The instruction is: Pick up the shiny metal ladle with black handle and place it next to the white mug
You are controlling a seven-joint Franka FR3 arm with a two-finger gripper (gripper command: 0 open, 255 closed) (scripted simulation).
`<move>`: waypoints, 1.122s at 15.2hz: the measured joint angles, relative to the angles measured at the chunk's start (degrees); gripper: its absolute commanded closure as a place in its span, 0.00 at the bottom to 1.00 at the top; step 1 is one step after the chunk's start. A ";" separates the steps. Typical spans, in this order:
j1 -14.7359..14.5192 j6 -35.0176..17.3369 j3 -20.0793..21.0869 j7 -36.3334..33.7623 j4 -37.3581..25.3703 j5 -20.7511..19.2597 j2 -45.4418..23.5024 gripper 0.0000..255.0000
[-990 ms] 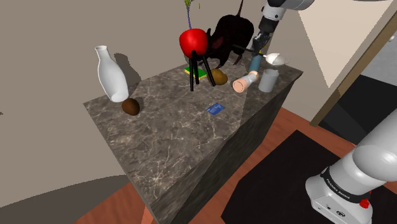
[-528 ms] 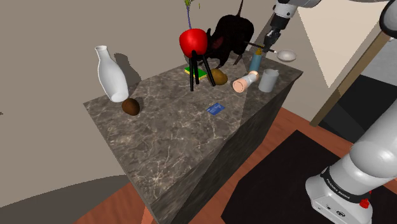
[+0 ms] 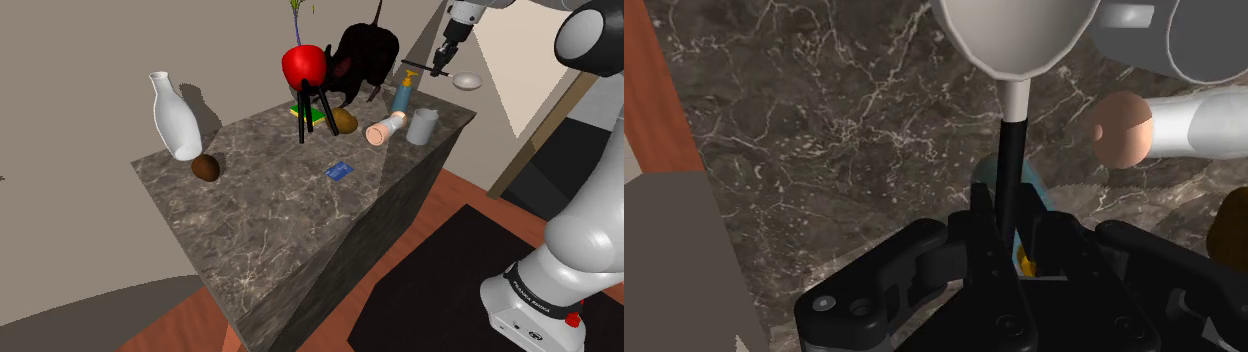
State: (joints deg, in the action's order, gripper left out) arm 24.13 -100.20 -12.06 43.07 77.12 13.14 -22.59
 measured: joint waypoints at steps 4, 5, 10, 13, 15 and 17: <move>1.75 0.55 -0.29 1.83 -3.40 0.77 -3.23 1.00; 1.76 0.06 -0.28 1.97 -3.04 0.82 -3.37 1.00; 1.53 -3.80 -0.19 2.64 0.63 1.03 -3.64 1.00; 1.36 -6.11 -0.14 3.02 3.01 1.15 -3.60 1.00; 1.36 -7.31 -0.09 3.27 3.87 1.30 -3.97 1.00; 1.26 -9.02 -0.05 3.58 5.62 1.42 -3.96 1.00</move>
State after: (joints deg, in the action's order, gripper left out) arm 25.39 -109.21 -12.11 46.65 82.75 14.56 -26.55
